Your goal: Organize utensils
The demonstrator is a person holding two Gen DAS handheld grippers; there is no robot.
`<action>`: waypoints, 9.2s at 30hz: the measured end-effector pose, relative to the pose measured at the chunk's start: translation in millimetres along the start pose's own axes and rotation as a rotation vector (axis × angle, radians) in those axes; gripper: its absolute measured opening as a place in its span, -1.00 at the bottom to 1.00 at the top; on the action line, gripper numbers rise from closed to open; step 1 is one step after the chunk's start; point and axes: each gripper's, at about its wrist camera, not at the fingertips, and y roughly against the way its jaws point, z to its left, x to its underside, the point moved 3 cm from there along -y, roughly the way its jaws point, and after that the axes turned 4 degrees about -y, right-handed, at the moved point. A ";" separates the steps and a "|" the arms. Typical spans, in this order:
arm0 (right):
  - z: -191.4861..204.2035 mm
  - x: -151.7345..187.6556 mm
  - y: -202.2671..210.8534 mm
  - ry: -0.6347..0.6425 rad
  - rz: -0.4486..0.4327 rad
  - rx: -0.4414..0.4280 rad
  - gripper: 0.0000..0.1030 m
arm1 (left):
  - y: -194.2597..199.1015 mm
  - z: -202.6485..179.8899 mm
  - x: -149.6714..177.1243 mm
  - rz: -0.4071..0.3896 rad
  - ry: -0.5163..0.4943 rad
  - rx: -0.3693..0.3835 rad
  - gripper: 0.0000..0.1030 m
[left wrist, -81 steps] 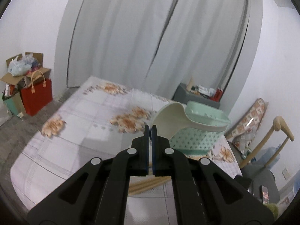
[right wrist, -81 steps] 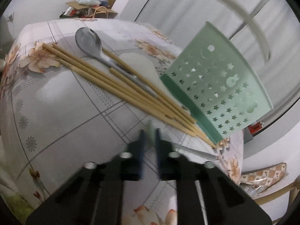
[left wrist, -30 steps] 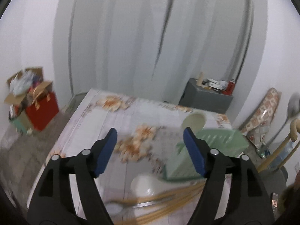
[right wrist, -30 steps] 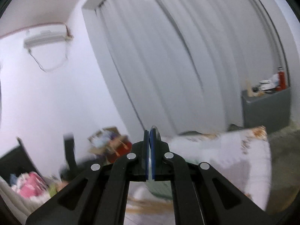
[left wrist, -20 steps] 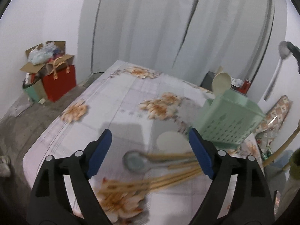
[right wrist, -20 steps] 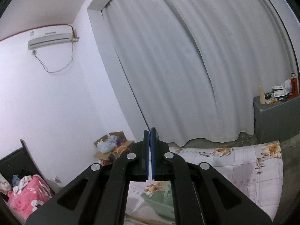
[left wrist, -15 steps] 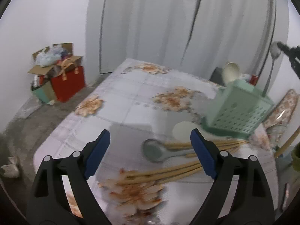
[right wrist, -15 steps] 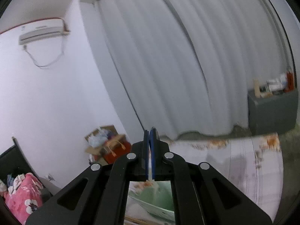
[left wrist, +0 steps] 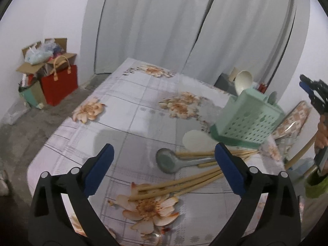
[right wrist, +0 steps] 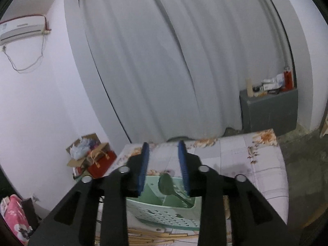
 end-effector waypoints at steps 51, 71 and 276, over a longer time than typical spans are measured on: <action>3.5 204.1 -40.1 -0.109 0.602 -0.107 -0.15 | -77.7 6.2 27.2 0.180 0.106 -0.057 -0.80; 57.8 163.1 -84.1 0.165 0.576 -0.119 -0.15 | -4.1 20.9 -9.7 -0.029 0.169 0.086 -0.97; -14.6 14.3 2.0 0.161 -0.150 0.213 -0.11 | -8.9 -26.2 37.1 0.017 -0.112 0.117 0.39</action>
